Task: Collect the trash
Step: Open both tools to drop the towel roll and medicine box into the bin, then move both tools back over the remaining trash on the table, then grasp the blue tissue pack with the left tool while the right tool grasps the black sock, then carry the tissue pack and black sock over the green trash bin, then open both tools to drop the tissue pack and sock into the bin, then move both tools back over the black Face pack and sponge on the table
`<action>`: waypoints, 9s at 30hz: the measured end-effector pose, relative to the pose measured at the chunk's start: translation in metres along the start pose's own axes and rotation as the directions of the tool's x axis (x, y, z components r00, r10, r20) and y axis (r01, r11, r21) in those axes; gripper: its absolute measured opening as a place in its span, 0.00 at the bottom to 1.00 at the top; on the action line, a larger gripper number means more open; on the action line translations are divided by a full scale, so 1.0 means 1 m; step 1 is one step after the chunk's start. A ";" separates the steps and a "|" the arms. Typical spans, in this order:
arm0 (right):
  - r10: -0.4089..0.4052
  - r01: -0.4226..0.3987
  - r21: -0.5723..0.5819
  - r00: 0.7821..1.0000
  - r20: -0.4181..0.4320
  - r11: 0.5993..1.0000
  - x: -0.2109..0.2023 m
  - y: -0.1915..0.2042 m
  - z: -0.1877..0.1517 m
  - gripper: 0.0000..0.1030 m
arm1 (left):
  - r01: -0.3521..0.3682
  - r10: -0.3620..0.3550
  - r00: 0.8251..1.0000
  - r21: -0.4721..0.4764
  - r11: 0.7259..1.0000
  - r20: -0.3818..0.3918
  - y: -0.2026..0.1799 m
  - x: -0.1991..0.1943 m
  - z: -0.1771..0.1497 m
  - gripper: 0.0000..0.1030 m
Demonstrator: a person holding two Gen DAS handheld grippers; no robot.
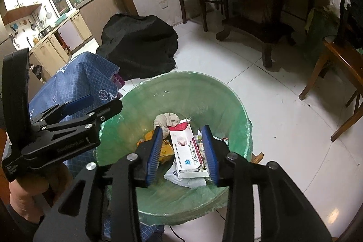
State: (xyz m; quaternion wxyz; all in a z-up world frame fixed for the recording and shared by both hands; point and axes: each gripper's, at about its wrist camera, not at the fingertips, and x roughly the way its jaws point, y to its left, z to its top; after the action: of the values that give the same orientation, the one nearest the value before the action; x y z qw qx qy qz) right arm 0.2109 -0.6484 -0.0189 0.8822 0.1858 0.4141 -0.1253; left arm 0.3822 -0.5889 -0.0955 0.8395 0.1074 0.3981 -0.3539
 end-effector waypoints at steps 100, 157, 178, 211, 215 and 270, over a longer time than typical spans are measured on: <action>0.335 -0.439 -0.672 0.897 -0.289 0.597 0.117 0.573 -0.064 0.50 | -0.436 0.534 0.845 -0.544 0.717 0.028 0.380 -0.358 -0.348 0.54; -0.021 0.098 -0.189 0.929 0.370 0.977 -0.115 0.095 0.002 0.51 | -0.160 0.171 0.919 -0.060 0.985 0.355 0.019 -0.244 -0.045 0.53; -0.055 0.056 -0.092 0.998 0.008 0.994 0.002 0.002 0.027 0.51 | -0.059 0.057 0.997 0.038 0.998 0.054 -0.021 -0.060 0.005 0.53; -0.034 0.035 -0.067 0.999 0.008 0.997 0.014 -0.015 0.028 0.67 | -0.109 0.113 0.990 0.049 0.993 -0.088 0.000 0.016 -0.007 0.79; -0.035 0.036 -0.070 0.999 0.012 0.997 0.011 -0.012 0.027 0.67 | -0.111 0.115 0.990 0.050 0.993 -0.083 -0.002 0.013 -0.008 0.79; 0.461 -0.507 -0.451 0.861 -0.215 0.735 0.006 0.374 -0.086 0.81 | -0.436 0.483 0.870 -0.605 0.666 -0.096 0.432 -0.299 -0.261 0.43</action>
State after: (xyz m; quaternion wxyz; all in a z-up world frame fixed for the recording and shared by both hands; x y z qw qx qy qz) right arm 0.2962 -0.2756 0.0094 0.8823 0.0614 0.4080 0.2266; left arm 0.3917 -0.0017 -0.0891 0.9037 -0.0848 0.4194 0.0129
